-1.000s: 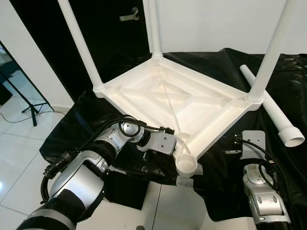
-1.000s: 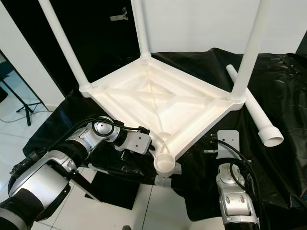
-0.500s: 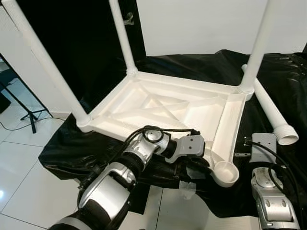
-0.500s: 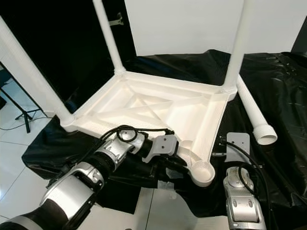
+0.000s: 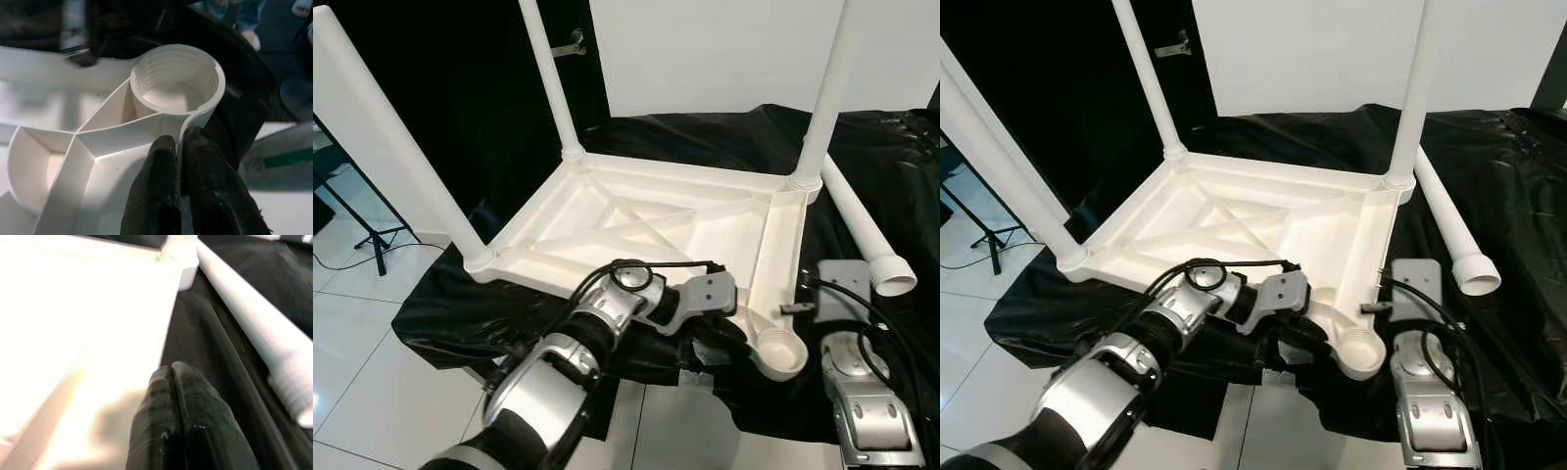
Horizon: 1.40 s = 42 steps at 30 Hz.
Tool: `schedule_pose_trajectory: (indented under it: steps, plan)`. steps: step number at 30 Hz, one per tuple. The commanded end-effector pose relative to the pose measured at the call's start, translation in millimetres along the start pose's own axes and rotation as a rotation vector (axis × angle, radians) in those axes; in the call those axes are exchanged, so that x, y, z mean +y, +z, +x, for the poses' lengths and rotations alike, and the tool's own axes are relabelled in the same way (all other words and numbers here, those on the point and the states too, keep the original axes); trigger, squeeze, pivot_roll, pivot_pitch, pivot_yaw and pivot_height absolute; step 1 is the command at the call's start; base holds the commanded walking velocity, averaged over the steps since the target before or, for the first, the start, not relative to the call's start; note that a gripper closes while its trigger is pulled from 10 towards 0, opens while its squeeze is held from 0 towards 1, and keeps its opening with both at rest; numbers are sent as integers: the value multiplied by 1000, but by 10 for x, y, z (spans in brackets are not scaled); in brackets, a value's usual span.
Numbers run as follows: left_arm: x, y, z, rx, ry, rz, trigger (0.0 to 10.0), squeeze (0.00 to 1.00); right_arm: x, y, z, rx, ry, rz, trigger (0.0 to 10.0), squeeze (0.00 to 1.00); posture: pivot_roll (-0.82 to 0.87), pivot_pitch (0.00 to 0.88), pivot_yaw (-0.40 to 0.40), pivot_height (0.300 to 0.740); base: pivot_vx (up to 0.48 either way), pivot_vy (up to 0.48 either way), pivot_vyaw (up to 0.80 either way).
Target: Building children table
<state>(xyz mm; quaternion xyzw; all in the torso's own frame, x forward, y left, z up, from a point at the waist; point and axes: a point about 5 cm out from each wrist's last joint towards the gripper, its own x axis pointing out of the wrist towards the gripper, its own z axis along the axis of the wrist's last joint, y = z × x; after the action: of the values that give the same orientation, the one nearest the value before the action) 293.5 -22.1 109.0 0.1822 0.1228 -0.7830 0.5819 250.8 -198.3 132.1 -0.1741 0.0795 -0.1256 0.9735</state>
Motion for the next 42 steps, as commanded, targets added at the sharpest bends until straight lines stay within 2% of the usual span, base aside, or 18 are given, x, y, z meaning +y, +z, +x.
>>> schedule_pose_trajectory:
  steps: [1,9,10,11,12,17,19,23,24,25,27,28,32,33,35,37,41,42]
  plan:
    - [184,-511,-142,141,790,-218,0,0,17,59,-11,-18,9,-1,10000,0,-16,0,104,740,0,0,0]
    - [303,-403,-276,60,939,-241,0,47,-14,253,-15,-99,-5,-14,10000,0,-14,0,101,740,0,0,0]
    - [305,-390,-278,42,946,-247,0,216,-24,250,-17,-99,-9,-16,10000,0,-14,0,101,740,0,0,0]
    - [305,-390,-278,42,946,-247,0,216,-24,250,-17,-99,-9,-16,10000,0,-14,0,101,740,0,0,0]
    - [307,-368,-268,14,956,-261,0,518,-38,251,-19,-99,-13,-20,10000,0,-16,0,100,740,0,0,0]
    - [291,-300,-187,-35,948,-273,0,580,-74,264,-17,-101,-29,-28,10000,0,-17,0,98,740,0,0,0]
    - [284,-244,-126,-68,940,-278,0,1000,-92,278,-9,-105,-38,-30,10000,0,-13,0,94,740,0,0,0]
    - [279,-220,-99,-75,928,-271,0,1000,-97,281,-6,-106,-41,-31,10000,0,-13,0,94,740,0,0,0]
    - [265,-201,-63,-85,902,-270,2941,969,-103,284,-2,-106,-43,-33,10000,0,-12,0,93,740,0,0,0]
    - [229,-179,-9,-96,850,-254,10000,298,-115,297,5,-110,-46,-38,10000,0,-14,0,90,740,0,0,0]
    - [196,-167,32,-102,806,-242,10000,298,-128,309,10,-114,-49,-43,10000,0,-14,0,90,740,0,0,0]
    - [149,-145,68,-120,748,-221,10000,0,-153,320,16,-121,-53,-56,10000,0,-16,0,88,740,0,0,0]
    - [82,-95,81,-171,674,-202,10000,0,-216,326,30,-128,-67,-86,10000,0,-18,0,87,740,0,0,0]
    - [28,-1,50,-251,609,-182,10000,353,-306,314,49,-126,-89,-106,10000,0,-20,0,83,740,0,0,0]
    - [6,40,37,-280,586,-169,10000,502,-340,304,54,-124,-96,-115,10000,0,-20,0,83,740,0,0,0]
    - [-9,75,28,-300,567,-158,10000,518,-368,291,60,-120,-100,-124,10000,0,-19,0,82,740,0,0,0]
    - [-21,127,16,-316,547,-125,10000,341,-407,275,63,-117,-98,-145,10000,0,-21,0,83,740,0,0,0]
    - [-30,158,5,-323,529,-112,10000,0,-439,272,64,-116,-100,-157,10000,0,-21,0,83,740,0,0,0]
